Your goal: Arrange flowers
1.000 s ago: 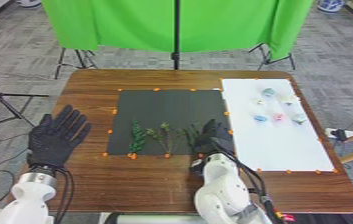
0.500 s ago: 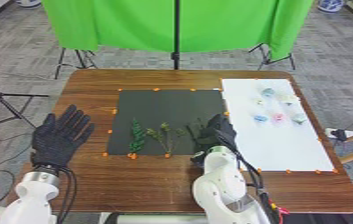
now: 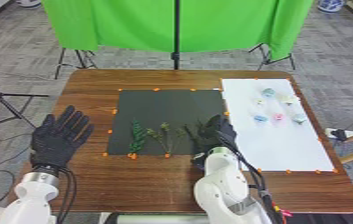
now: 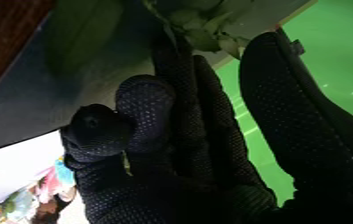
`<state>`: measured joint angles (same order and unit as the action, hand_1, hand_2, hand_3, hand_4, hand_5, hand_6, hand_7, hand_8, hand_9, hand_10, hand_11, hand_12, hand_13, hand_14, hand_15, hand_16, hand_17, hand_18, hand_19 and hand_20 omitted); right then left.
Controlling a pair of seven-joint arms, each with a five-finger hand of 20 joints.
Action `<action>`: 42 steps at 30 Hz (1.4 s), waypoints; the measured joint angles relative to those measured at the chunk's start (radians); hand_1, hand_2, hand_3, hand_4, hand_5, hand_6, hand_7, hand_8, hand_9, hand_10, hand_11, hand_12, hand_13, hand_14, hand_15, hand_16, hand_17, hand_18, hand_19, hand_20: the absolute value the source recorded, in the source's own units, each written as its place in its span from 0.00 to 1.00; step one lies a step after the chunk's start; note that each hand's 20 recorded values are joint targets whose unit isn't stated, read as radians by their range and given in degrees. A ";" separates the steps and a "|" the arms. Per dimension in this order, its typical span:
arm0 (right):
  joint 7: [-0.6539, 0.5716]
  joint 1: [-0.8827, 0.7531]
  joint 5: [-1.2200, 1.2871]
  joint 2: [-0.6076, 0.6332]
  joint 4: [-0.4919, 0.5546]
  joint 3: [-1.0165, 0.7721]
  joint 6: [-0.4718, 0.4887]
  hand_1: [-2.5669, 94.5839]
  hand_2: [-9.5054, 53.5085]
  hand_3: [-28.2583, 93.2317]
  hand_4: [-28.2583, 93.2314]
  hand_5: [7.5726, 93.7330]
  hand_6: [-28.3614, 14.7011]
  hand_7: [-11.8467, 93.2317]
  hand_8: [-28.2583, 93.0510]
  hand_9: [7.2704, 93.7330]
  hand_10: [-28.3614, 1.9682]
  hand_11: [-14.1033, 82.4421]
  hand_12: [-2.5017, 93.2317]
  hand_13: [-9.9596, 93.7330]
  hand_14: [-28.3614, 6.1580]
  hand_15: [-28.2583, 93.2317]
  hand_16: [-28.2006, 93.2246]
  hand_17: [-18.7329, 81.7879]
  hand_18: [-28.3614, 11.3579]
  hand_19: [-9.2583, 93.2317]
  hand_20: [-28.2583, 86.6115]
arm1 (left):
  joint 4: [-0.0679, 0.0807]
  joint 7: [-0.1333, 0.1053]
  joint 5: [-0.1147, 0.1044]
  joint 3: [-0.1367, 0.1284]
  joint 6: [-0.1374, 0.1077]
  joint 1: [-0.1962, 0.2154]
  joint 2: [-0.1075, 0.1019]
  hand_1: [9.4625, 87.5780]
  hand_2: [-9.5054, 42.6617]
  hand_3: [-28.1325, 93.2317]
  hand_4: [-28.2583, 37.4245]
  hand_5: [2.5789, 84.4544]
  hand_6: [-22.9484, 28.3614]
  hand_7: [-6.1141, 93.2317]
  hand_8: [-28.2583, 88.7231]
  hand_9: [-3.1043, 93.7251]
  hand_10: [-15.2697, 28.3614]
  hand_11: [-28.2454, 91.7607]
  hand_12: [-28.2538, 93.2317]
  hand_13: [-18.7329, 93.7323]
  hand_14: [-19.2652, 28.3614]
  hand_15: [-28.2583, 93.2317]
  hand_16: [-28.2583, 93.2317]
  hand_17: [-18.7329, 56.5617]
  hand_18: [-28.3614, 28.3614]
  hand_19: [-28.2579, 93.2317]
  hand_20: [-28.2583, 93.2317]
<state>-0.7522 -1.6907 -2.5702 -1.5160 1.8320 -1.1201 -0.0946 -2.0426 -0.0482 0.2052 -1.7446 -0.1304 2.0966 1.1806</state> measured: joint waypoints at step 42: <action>0.306 -0.041 0.063 0.248 0.079 -0.446 0.250 0.59 0.00 0.90 0.00 0.47 0.59 0.28 0.11 0.44 0.53 0.29 0.17 0.53 0.41 0.74 0.45 0.48 0.12 0.93 0.66 | -0.022 -0.062 0.022 0.000 -0.006 0.013 0.014 0.24 0.50 0.85 0.00 0.51 0.60 0.23 0.15 0.45 0.69 0.45 0.33 0.45 0.74 0.60 0.17 0.18 0.79 0.57 0.37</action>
<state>-0.4460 -1.7321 -2.5070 -1.2678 1.9110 -1.5665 0.1550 -2.0641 -0.1098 0.2268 -1.7449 -0.1360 2.1099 1.1948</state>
